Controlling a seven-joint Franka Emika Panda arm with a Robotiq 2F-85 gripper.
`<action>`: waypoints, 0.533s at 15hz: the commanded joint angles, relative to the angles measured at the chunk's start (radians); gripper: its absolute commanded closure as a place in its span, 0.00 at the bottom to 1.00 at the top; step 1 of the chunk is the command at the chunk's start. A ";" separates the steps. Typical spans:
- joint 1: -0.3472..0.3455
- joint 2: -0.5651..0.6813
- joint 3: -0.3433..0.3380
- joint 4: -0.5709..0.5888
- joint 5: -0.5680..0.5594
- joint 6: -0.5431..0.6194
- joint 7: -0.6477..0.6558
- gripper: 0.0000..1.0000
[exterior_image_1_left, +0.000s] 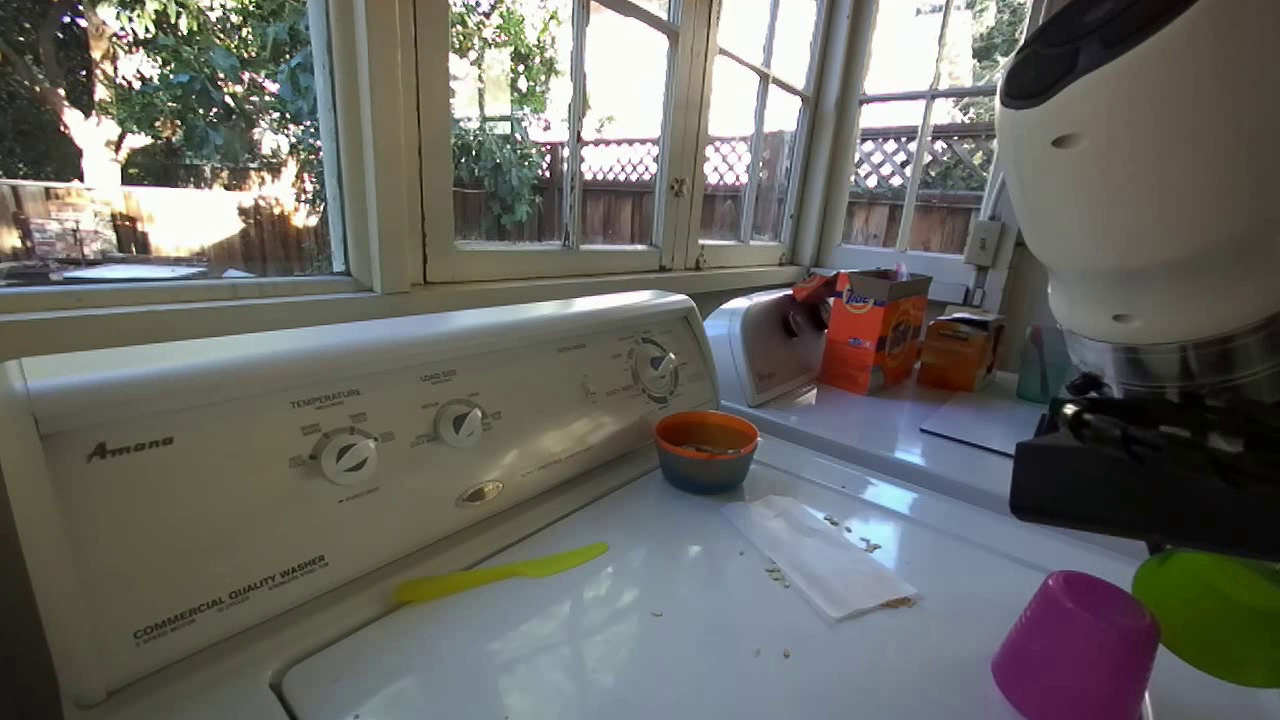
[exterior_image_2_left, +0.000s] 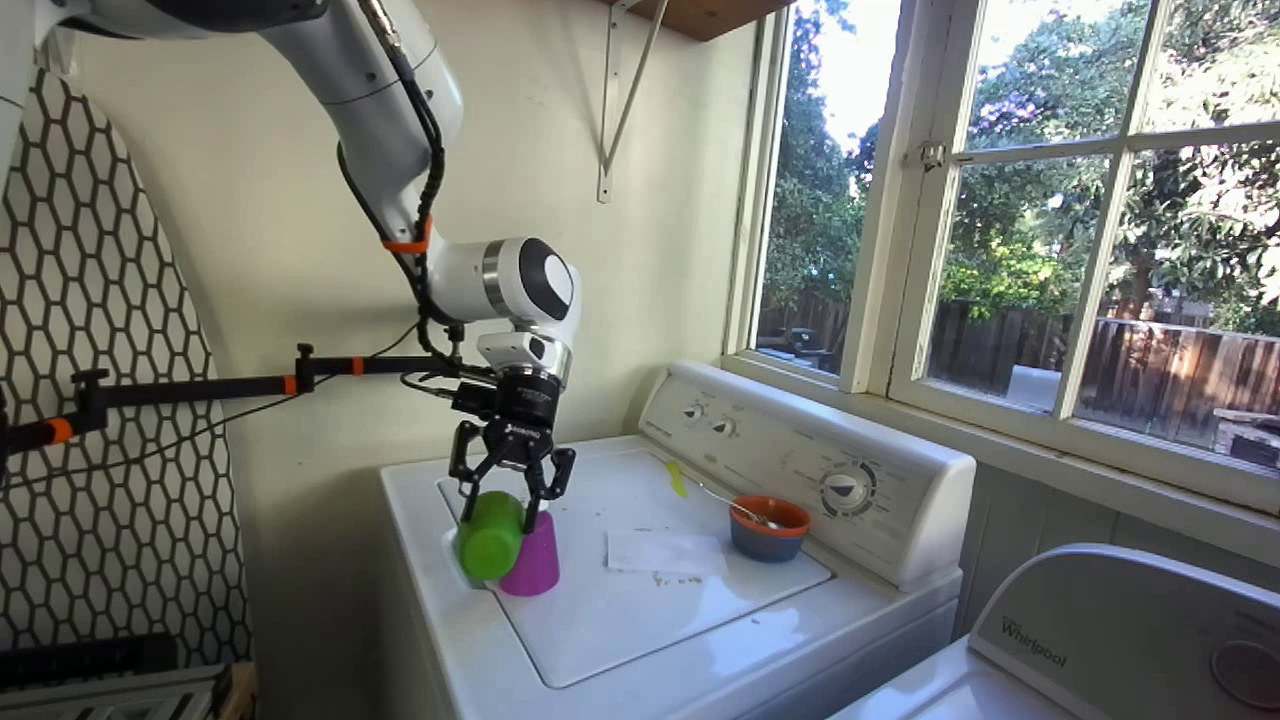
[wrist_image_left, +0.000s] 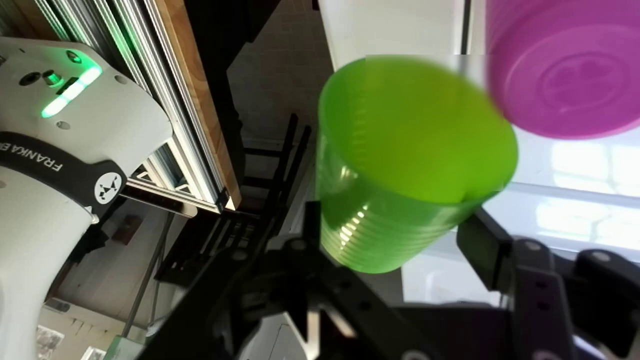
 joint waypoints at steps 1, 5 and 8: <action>-0.019 -0.025 0.011 -0.037 0.024 0.053 -0.042 0.55; -0.017 -0.024 0.017 -0.031 0.028 0.031 -0.097 0.55; -0.017 -0.028 0.025 -0.032 0.051 0.011 -0.175 0.55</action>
